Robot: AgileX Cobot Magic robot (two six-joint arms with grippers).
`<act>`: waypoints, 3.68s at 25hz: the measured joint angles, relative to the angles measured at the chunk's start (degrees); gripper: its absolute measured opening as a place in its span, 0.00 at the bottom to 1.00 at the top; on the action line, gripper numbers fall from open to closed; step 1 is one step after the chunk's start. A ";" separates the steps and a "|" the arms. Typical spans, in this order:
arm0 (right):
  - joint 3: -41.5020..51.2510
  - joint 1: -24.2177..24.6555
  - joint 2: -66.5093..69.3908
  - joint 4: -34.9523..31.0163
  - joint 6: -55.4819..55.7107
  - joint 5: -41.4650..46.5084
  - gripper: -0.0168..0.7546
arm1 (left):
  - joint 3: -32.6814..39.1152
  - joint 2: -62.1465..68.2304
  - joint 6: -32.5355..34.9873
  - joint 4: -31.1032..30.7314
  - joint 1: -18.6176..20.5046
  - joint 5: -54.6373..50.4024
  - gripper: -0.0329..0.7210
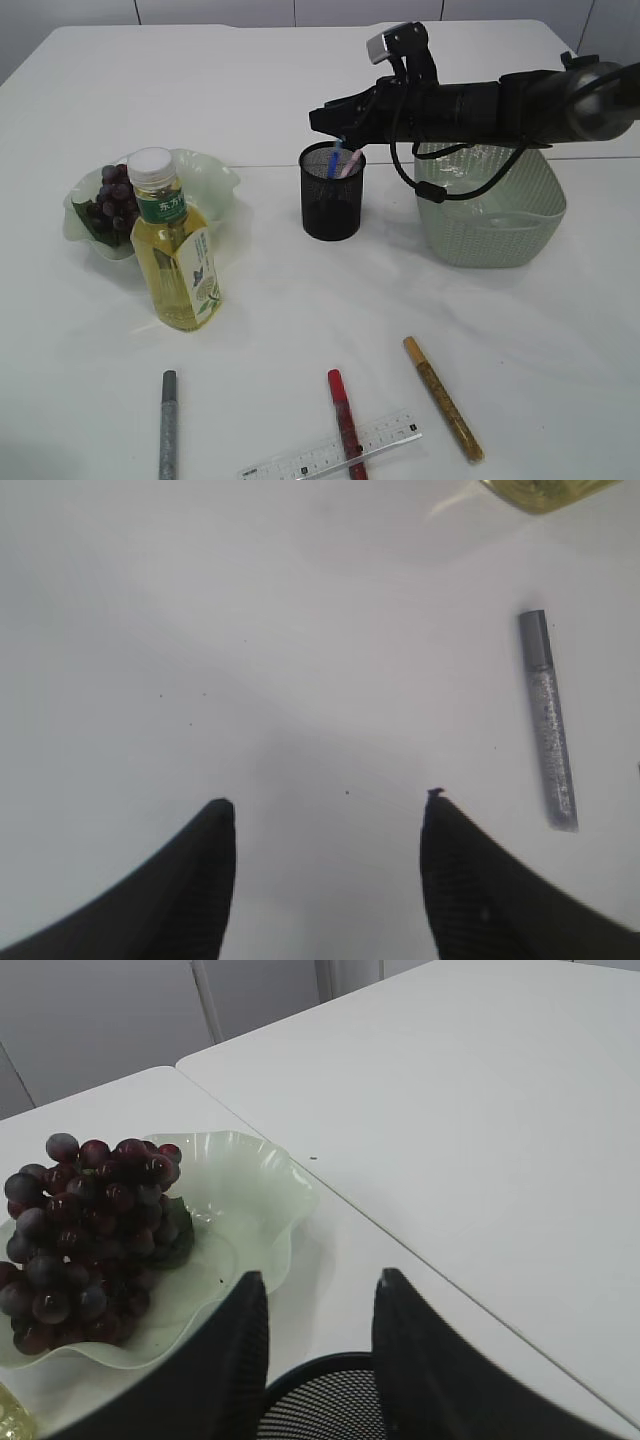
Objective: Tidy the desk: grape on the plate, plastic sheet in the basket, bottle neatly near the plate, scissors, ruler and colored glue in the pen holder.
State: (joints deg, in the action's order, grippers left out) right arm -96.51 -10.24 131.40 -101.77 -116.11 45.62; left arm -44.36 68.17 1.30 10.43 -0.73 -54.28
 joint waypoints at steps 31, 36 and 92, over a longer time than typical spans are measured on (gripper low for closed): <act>6.19 -12.62 -26.24 73.61 70.71 10.34 0.37 | 0.00 0.00 0.00 0.00 0.00 -0.35 0.62; 17.30 -17.12 -28.71 75.61 71.73 11.44 0.37 | 0.00 0.00 0.00 0.00 0.00 -0.25 0.62; 23.57 -40.57 -16.21 101.77 76.88 6.20 0.53 | 0.00 0.00 4.86 6.85 0.00 7.31 0.62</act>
State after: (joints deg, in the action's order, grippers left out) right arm -72.93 -50.81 115.19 0.00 -39.23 51.82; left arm -44.36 68.17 6.16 17.28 -0.73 -46.97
